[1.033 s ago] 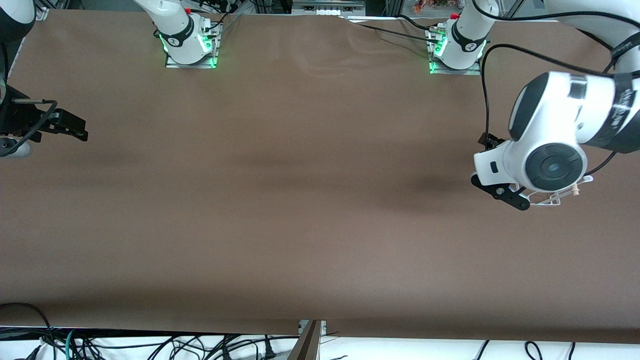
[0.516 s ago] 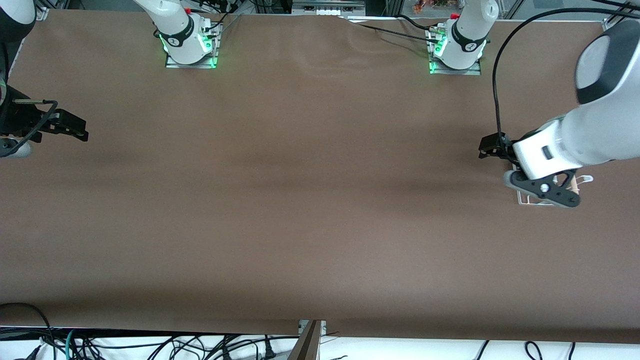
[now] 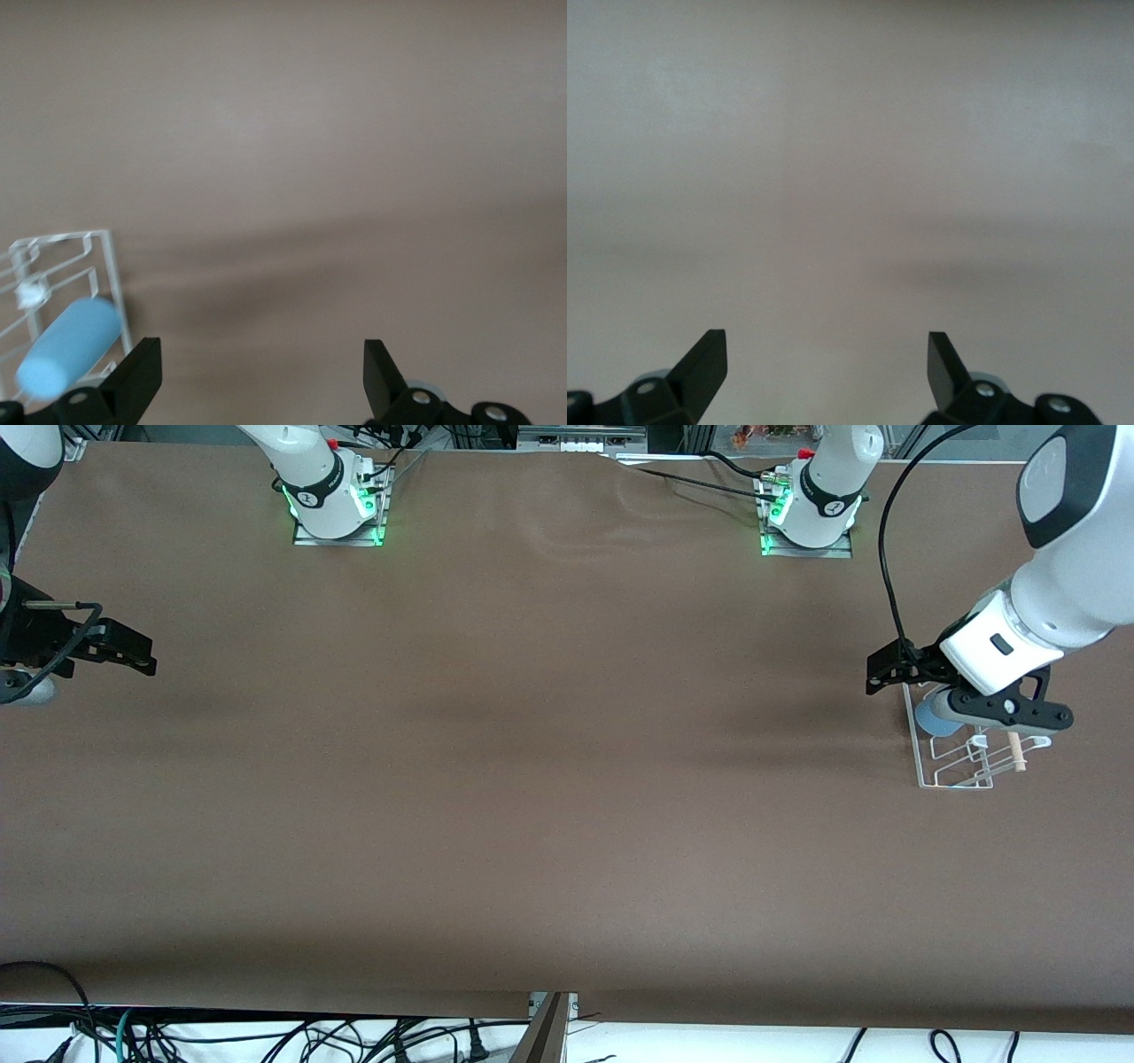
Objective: Transfer cup to left arm and place on rack
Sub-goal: 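Lower the cup onto a rack peg and open the left gripper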
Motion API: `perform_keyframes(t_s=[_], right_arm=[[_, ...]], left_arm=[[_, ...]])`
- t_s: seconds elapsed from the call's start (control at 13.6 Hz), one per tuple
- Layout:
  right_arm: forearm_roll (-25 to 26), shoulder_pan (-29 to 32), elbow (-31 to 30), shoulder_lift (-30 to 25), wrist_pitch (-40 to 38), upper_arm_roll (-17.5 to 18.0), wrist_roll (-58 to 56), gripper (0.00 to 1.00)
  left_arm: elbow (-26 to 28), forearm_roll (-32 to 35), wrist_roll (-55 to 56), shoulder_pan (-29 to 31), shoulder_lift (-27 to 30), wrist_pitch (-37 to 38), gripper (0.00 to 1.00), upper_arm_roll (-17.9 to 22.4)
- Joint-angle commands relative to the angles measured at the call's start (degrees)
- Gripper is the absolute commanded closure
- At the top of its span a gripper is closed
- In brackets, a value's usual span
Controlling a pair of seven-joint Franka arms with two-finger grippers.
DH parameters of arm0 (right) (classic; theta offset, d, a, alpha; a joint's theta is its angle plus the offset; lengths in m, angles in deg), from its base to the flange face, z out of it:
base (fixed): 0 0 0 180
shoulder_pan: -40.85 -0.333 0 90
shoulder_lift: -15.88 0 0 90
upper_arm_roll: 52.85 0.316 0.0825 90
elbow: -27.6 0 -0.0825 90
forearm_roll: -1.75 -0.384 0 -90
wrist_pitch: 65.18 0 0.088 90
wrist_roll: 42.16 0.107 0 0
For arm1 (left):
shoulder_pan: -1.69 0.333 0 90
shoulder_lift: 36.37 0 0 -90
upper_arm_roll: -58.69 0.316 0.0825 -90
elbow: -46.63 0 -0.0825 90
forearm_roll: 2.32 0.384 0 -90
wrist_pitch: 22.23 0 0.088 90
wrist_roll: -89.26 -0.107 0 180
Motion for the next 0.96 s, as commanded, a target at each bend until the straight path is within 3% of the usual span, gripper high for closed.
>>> perform_keyframes(t_s=[0.0, 0.3, 0.52, 0.89], right_arm=[[-0.9, 0.6, 0.0, -0.3, -0.1, 0.2, -0.8, 0.0], [-0.9, 0.7, 0.0, -0.3, 0.0, 0.2, -0.7, 0.0], [-0.9, 0.7, 0.0, -0.3, 0.1, 0.2, -0.7, 0.0], [-1.0, 0.7, 0.1, -0.3, 0.0, 0.1, -0.6, 0.0]], left_arm=[[5.0, 4.2, 4.0, -0.7, 4.2, -1.9, 0.0, 0.2], [7.3, 4.1, 4.1, -1.3, 5.6, -1.8, 0.0, 0.8], [7.0, 3.0, 7.1, -5.1, 5.0, -3.7, 0.0, 5.9], [7.1, 2.8, 6.8, -5.1, 5.2, -3.4, 0.0, 5.8]])
